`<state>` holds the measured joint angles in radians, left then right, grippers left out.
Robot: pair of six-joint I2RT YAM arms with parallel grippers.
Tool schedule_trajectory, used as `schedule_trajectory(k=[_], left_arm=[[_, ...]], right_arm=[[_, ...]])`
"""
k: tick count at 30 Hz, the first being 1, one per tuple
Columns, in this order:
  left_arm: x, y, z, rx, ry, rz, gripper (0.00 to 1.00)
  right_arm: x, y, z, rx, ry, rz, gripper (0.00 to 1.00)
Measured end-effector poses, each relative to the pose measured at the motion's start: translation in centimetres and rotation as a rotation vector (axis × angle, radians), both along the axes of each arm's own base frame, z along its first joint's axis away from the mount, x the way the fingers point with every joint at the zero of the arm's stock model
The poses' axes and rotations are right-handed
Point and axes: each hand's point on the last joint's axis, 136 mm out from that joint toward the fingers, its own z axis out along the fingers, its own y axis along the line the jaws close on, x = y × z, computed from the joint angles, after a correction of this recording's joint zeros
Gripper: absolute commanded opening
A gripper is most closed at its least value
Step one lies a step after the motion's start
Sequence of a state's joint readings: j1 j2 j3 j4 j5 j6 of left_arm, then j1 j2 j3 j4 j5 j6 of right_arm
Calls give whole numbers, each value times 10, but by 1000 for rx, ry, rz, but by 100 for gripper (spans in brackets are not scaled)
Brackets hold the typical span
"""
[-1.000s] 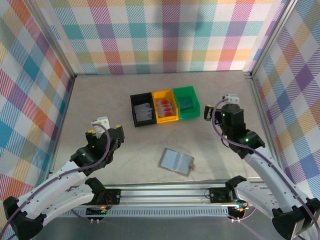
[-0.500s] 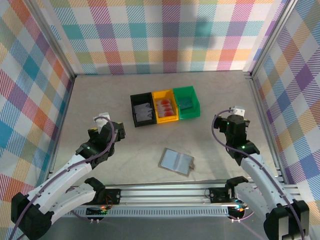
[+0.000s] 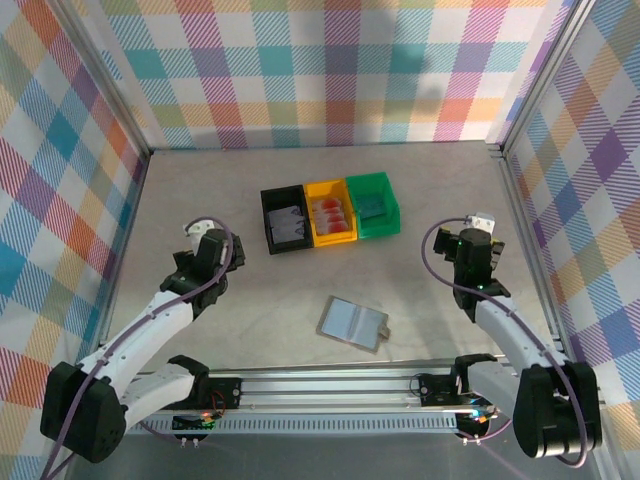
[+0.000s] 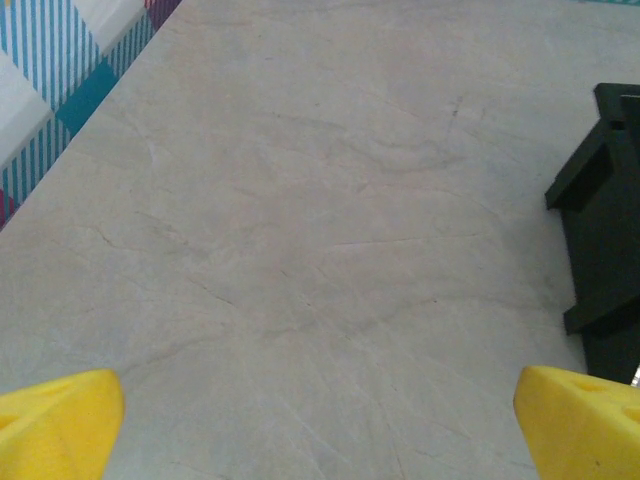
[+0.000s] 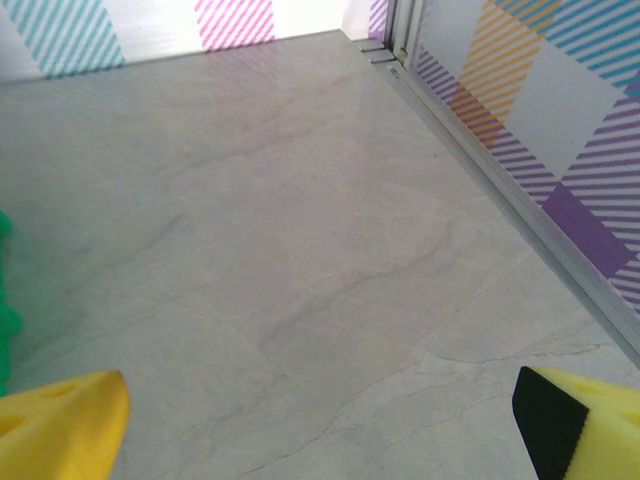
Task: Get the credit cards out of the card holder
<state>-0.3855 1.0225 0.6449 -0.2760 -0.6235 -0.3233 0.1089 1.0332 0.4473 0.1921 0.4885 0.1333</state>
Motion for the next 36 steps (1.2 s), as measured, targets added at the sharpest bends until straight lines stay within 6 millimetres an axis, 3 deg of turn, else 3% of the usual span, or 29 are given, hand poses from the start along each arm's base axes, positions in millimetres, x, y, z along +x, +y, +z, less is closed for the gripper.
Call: schedule_trajectory(k=[8,16,27,36], left_arm=[[12,14,-8,22,1,47,100],[23,21,-24,54,10,68,100],[40,29,-28,28,-33,39,100],[38,26,-63,12,-65,-31,100]], right_arm=[[8,0,-21,12,22,17,99],[28,22,-44,37,44,145,99],[48,44,-72,42,55,287,99],[57,30,-68,79,-20,275,99]])
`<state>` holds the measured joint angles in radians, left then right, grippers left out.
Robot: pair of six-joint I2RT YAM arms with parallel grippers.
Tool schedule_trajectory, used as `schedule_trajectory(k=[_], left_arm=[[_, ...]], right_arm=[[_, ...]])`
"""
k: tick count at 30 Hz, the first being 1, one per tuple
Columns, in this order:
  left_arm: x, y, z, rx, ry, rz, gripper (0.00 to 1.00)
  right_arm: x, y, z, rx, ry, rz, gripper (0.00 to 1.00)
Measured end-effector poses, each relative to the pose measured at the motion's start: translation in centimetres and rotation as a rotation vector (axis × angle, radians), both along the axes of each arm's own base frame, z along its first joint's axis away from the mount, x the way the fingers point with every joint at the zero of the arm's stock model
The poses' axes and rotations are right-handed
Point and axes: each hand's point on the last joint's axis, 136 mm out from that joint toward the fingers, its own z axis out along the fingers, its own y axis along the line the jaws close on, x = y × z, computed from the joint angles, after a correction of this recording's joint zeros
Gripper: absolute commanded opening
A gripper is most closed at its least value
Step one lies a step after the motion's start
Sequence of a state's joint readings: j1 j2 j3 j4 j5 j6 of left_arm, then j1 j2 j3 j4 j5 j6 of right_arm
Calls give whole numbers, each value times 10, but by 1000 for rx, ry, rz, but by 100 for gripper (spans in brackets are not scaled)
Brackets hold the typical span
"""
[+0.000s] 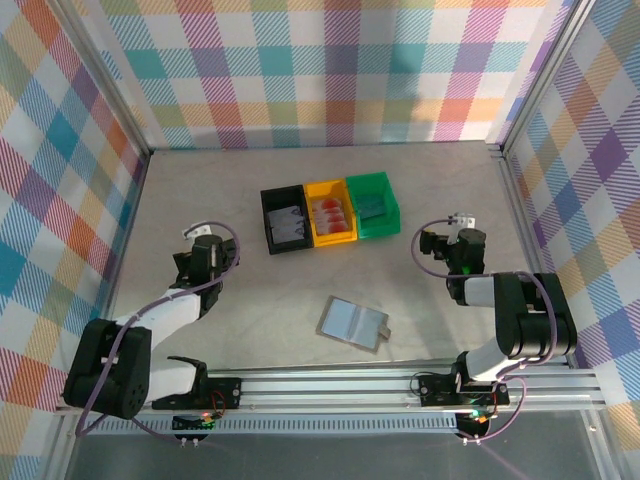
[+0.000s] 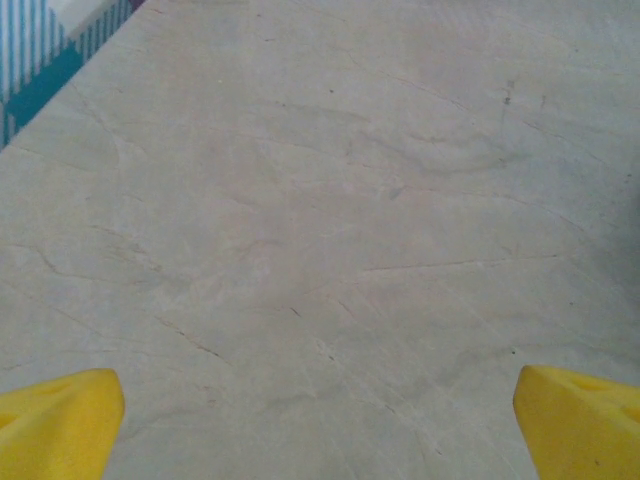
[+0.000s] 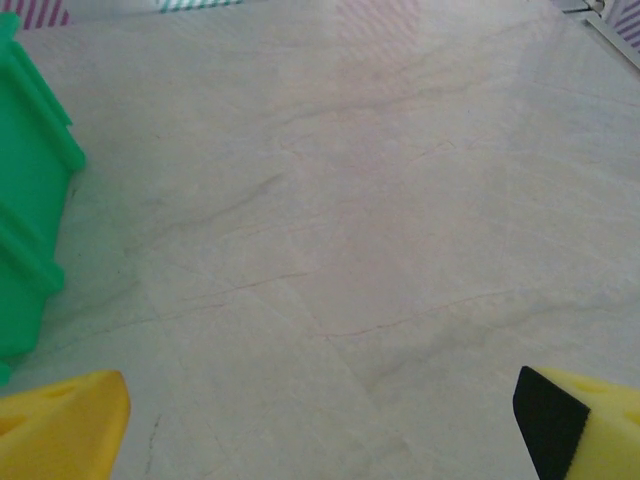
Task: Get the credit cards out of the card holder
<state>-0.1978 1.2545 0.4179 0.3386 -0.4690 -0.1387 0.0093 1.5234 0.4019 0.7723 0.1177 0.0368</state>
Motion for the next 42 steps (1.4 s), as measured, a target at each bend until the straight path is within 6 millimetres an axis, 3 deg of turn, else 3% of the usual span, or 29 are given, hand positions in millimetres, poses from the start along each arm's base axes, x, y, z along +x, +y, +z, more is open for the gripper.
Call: schedule_trajectory(k=[8,14,18,23,26,42], left_arm=[[20,-18,-13,-2,-24,-135,100],[36,-26,-5,11,-92,-220,100],[42,-27,-19,18,-82,-238,100],[43,-21,-35,4,-49,-237,100],[44,-14,-34,-2,-55,-222,100],[46,-18,-30,-10,-74,-237,100]], right_arm=[[3,2,7,6,-32,11,99],[4,3,9,7,-39,13,99],[4,3,9,7,-40,13,99],[4,3,9,7,-40,13,99],[4,3,9,7,-40,13,99],[4,3,9,7,-40,14,99]])
